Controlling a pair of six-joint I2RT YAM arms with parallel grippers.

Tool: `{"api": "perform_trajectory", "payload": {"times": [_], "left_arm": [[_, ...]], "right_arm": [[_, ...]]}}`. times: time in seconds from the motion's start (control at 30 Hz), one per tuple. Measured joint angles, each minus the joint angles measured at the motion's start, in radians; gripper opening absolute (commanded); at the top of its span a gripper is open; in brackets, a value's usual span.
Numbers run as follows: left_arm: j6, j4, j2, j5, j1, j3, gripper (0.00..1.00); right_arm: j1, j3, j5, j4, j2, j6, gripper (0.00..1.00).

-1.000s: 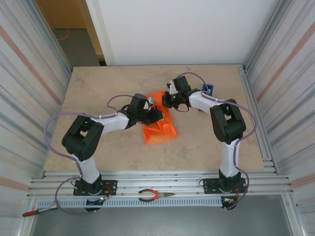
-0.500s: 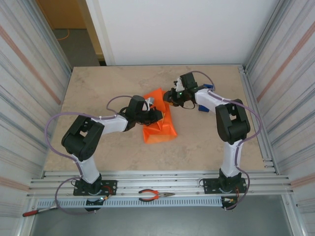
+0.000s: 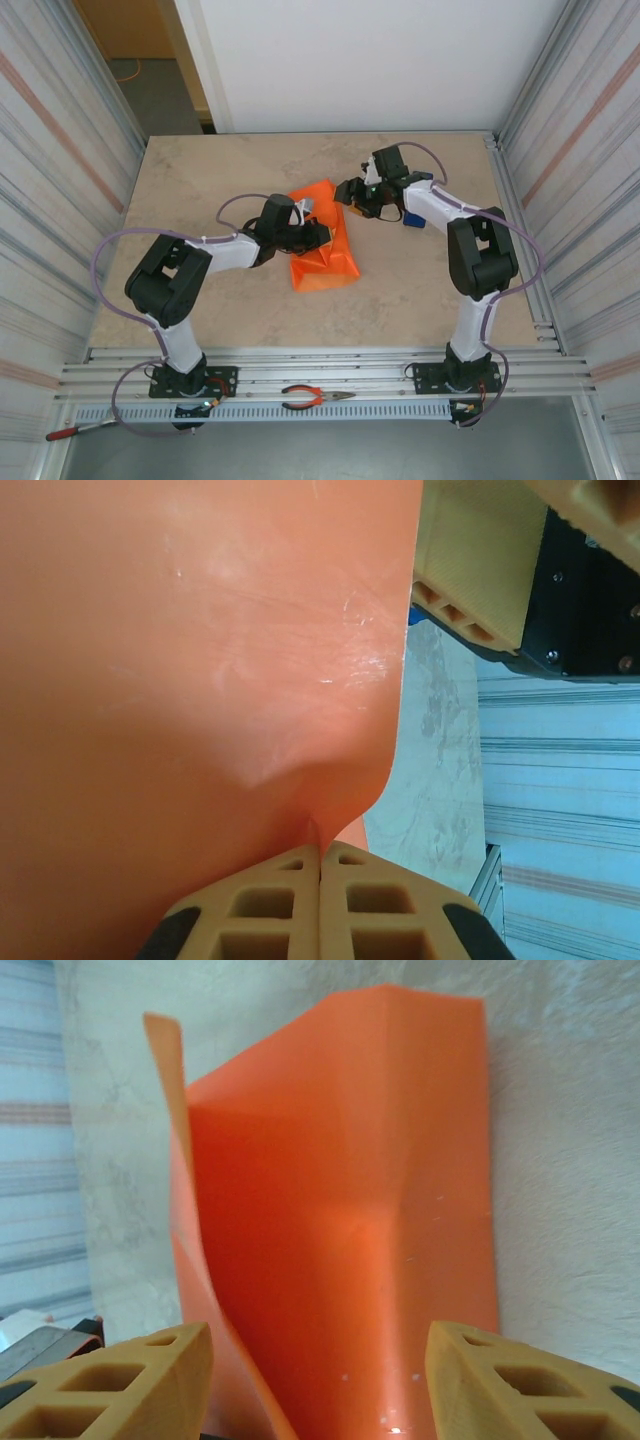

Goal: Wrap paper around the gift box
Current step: Second fold the wrapping paper around the gift box.

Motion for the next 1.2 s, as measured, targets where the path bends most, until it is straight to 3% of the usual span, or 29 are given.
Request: {"api": "perform_trajectory", "payload": {"times": [0.2, 0.53, 0.67, 0.8, 0.93, 1.1, 1.2], "left_arm": [[0.005, 0.000, 0.000, 0.000, 0.000, 0.000, 0.00], [0.008, 0.000, 0.000, 0.000, 0.000, 0.000, 0.00], [0.008, 0.000, 0.000, 0.000, 0.000, 0.000, 0.00], [0.009, -0.004, 0.000, 0.001, 0.000, 0.002, 0.01], [0.038, -0.035, 0.000, 0.012, 0.003, 0.018, 0.18], [0.102, -0.124, -0.006, 0.078, 0.009, 0.075, 0.42], [0.145, -0.206, -0.019, 0.135, 0.031, 0.105, 0.50]], "right_arm": [[0.027, 0.001, 0.007, -0.001, 0.000, -0.004, 0.69], [0.052, 0.075, 0.067, -0.050, 0.076, -0.037, 0.72], [0.060, 0.085, 0.083, -0.064, 0.114, -0.054, 0.69], [0.061, 0.082, 0.079, -0.070, 0.136, -0.058, 0.60], [0.053, 0.070, 0.065, -0.060, 0.132, -0.062, 0.48], [0.046, 0.045, 0.038, -0.026, 0.126, -0.072, 0.44], [0.044, 0.026, 0.028, -0.002, 0.120, -0.071, 0.43]]}}
